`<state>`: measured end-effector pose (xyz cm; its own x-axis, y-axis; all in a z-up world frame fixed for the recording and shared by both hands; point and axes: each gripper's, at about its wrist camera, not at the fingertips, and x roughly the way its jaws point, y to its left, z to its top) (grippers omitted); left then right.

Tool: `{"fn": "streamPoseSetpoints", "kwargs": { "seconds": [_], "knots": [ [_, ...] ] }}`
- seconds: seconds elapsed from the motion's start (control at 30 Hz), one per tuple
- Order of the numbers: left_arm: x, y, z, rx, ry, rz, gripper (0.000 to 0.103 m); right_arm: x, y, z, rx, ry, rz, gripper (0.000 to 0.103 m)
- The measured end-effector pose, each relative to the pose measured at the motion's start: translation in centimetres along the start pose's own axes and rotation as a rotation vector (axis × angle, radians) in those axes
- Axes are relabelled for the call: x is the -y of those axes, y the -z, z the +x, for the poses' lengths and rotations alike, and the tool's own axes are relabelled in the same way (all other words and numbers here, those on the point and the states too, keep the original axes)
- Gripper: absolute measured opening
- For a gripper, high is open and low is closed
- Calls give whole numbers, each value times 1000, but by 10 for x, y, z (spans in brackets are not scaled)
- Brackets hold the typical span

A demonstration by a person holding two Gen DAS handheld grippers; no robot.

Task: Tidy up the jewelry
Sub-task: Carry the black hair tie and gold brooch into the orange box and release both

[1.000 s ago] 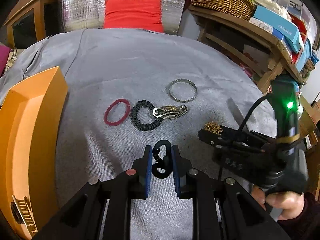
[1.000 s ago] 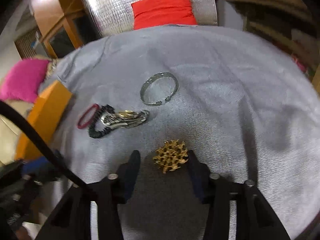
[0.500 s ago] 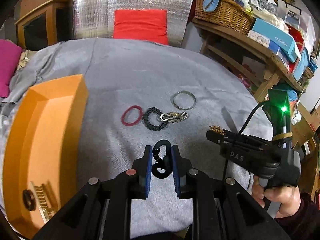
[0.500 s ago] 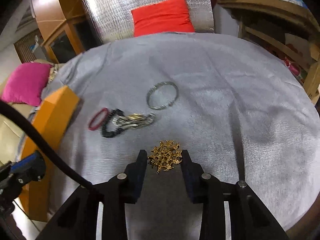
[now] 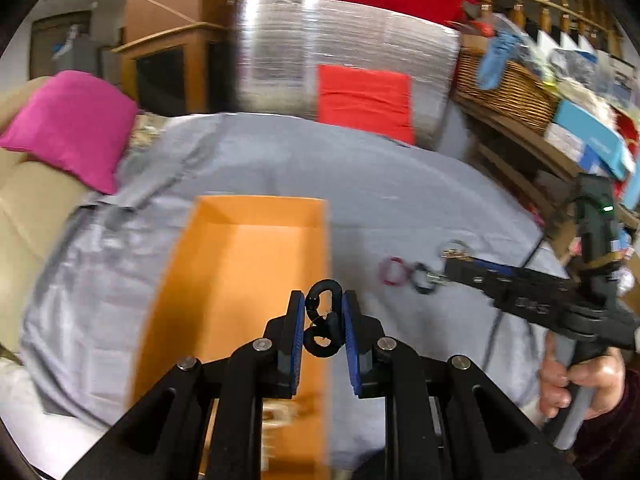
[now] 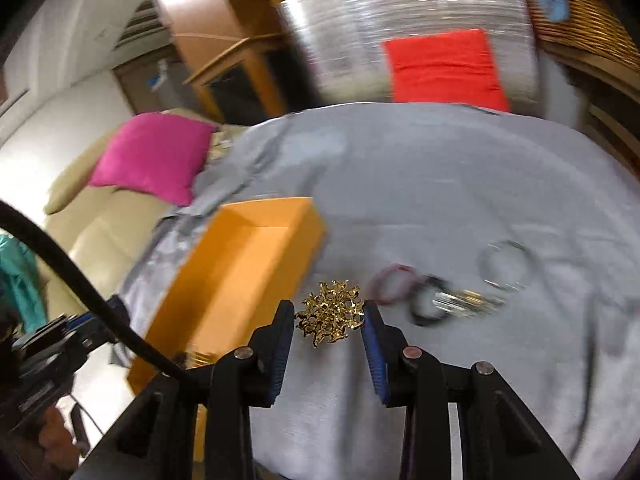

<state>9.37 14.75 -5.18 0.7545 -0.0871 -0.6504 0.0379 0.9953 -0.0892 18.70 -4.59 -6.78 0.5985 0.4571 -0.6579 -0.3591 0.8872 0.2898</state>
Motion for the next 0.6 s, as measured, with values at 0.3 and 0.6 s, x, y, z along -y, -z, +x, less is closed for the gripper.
{"fn": "streamPoseSetpoints", "kwargs": {
  "seconds": [0.3, 0.6],
  "knots": [
    [-74, -36, 62, -89, -51, -25, 19, -69, -50, 83, -100, -134, -112, 37],
    [-94, -53, 153, -231, -49, -26, 20, -73, -78, 174, -206, -151, -163, 37]
  ]
}}
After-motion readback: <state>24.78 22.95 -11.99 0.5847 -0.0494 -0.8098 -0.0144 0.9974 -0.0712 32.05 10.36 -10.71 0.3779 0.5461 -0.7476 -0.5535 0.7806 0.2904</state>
